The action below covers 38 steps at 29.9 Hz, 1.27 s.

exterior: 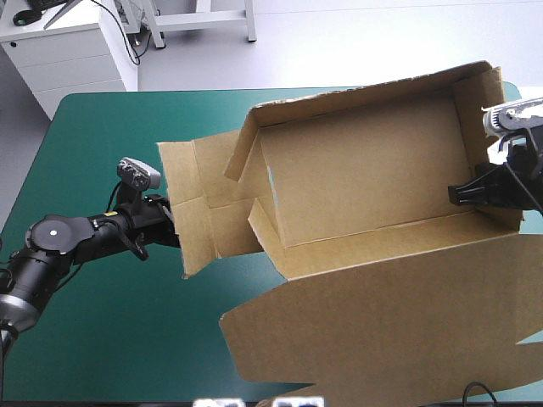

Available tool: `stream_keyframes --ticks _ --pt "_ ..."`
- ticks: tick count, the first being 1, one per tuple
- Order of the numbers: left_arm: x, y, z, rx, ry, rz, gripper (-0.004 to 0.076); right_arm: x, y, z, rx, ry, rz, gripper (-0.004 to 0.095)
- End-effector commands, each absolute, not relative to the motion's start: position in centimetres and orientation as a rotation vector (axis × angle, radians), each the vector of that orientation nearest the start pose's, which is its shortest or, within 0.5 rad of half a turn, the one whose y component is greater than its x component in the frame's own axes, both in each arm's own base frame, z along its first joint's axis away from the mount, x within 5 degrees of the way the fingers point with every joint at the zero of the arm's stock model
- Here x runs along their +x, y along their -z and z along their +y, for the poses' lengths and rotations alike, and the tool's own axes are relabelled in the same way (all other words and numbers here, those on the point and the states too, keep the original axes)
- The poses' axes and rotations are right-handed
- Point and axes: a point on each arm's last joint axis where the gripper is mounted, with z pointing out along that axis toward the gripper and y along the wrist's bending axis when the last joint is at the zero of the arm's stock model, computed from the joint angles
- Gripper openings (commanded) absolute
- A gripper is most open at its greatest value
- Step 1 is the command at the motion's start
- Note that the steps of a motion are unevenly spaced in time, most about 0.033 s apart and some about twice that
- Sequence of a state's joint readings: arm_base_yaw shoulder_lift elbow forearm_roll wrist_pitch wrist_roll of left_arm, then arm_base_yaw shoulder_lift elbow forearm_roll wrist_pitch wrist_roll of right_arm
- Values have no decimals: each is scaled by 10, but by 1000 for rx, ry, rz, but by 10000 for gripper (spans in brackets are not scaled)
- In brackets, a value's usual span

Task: Fold the box

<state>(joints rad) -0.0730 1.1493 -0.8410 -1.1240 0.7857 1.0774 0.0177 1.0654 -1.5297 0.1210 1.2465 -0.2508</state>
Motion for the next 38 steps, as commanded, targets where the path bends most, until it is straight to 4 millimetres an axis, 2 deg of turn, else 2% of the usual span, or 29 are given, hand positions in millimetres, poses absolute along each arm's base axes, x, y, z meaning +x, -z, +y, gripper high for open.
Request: stream_keyframes --ticks 1,6,14,20,27,30,36,38 --pt "220 -337 -82 530 903 1961 9 163 -496 14 -282 -46 2124 -19" --pt "214 -348 -91 592 1073 1846 9 165 -496 14 -281 -44 2124 -19" --pt "199 -394 -99 775 1260 1690 8 167 -499 13 -262 -39 2092 -19" --pt "196 -422 -100 800 1248 1634 9 175 -496 16 -263 -84 2102 -19" --pt "196 -433 -99 780 1255 1628 23 185 -492 20 -270 -139 2112 -18" --pt "195 -435 -100 761 1292 1620 107 189 -491 20 -269 -140 2118 -17" --pt "194 -442 -100 717 1356 1563 435 192 -493 21 -260 -152 2089 -17" --pt "194 -444 -100 704 1375 1545 480 192 -493 21 -260 -157 2086 -17"
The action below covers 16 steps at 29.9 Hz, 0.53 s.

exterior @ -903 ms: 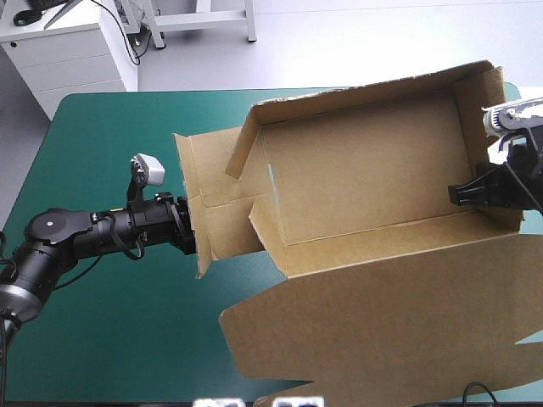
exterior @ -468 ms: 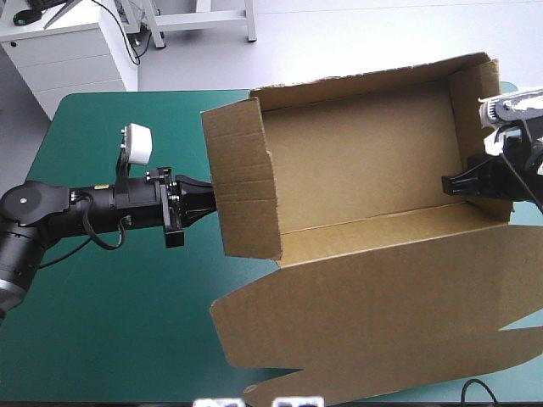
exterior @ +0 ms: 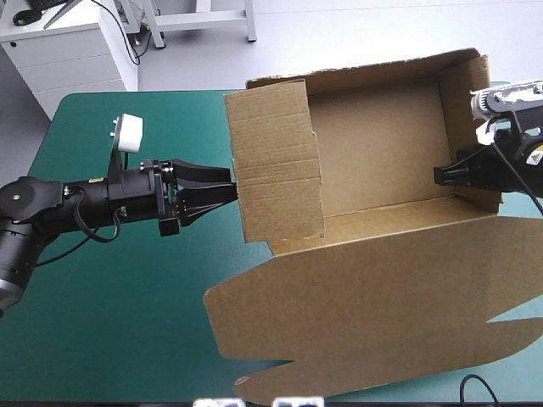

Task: Fold the box

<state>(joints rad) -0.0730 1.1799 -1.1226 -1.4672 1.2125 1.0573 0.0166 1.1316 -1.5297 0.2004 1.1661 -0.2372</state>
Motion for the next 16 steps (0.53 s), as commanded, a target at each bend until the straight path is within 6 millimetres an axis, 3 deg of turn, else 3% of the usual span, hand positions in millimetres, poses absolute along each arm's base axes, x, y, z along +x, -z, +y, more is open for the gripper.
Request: stream_keyframes --ticks 1,16 --pt "194 -444 -100 703 1379 1542 482 193 -493 21 -260 -160 2088 -17" --pt "188 -455 -101 726 1437 1506 482 195 -493 24 -260 -204 2083 -15"
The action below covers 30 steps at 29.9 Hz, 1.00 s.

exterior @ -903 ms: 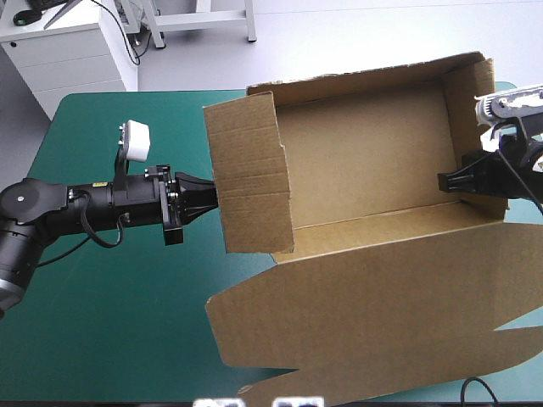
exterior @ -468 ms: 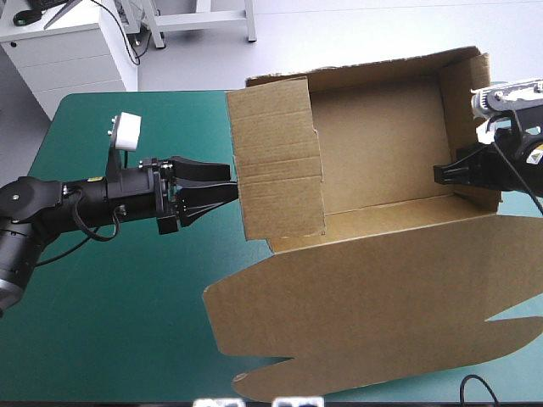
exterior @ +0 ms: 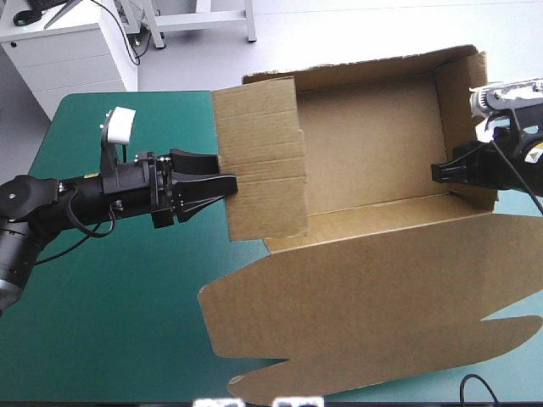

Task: Fold the box

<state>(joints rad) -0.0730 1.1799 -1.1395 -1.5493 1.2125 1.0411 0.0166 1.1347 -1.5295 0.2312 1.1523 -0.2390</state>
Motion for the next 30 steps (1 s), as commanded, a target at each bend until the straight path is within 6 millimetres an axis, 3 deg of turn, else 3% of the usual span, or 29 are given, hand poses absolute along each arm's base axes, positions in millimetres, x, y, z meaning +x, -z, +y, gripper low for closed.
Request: stream_keyframes --ticks 1,9,19,30 --pt "188 -457 -101 725 1442 1509 482 195 -493 24 -264 -207 2082 -15" --pt "189 -467 -102 724 1363 1564 482 195 -495 28 -274 -254 2054 -11" --pt "190 -486 -128 743 1214 1610 482 201 -495 28 -262 -256 2040 -3" --pt "209 -500 -137 736 1047 1709 484 218 -491 44 -258 -201 2008 1"
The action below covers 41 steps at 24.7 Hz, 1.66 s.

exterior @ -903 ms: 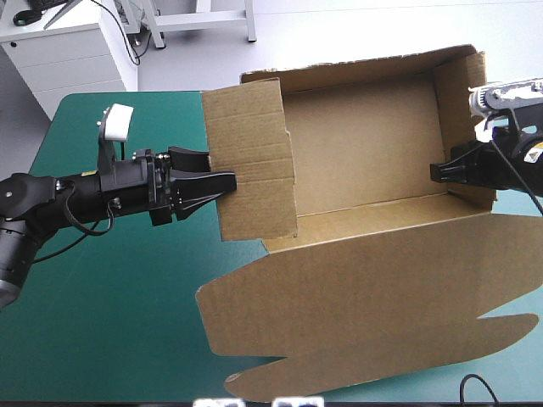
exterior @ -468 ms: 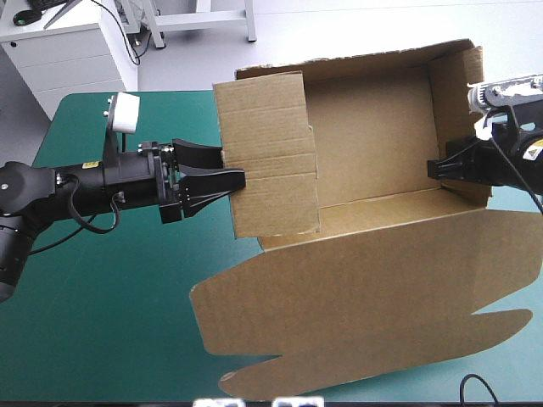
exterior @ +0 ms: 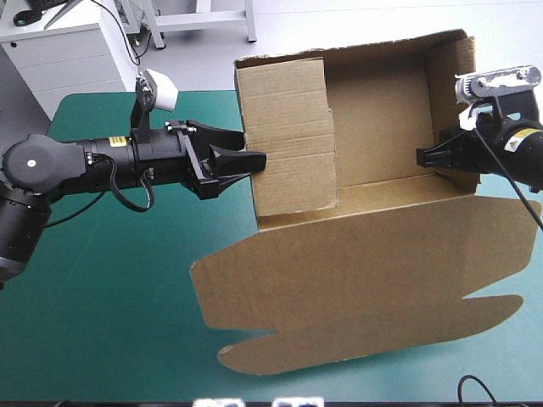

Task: Fold the box

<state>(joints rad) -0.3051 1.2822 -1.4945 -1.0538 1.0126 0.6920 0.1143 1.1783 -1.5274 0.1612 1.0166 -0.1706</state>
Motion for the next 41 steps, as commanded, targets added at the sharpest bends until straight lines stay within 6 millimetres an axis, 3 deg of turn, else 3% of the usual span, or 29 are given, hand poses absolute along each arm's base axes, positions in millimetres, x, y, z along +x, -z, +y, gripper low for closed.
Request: stream_keyframes --ticks 1,10,19,27,32,36,39,41 --pt "211 -501 -137 727 1030 1723 484 222 -490 46 -252 -204 2015 1" --pt "235 -496 -132 626 870 1840 484 255 -471 55 -231 -245 2068 1" --pt "255 -486 -134 557 829 1926 484 267 -466 66 -231 -257 2049 1" --pt "260 -477 -147 491 391 2088 483 275 -457 85 -247 -286 2074 1" --pt "272 -462 -163 373 391 2169 462 280 -451 85 -235 -277 2109 0" --pt "278 -458 -168 330 417 2169 381 282 -447 86 -239 -274 2137 1" --pt "281 -458 -169 333 421 2148 265 281 -445 86 -241 -277 2157 0" --pt "281 -459 -169 342 414 2138 139 280 -443 86 -258 -268 2181 0"
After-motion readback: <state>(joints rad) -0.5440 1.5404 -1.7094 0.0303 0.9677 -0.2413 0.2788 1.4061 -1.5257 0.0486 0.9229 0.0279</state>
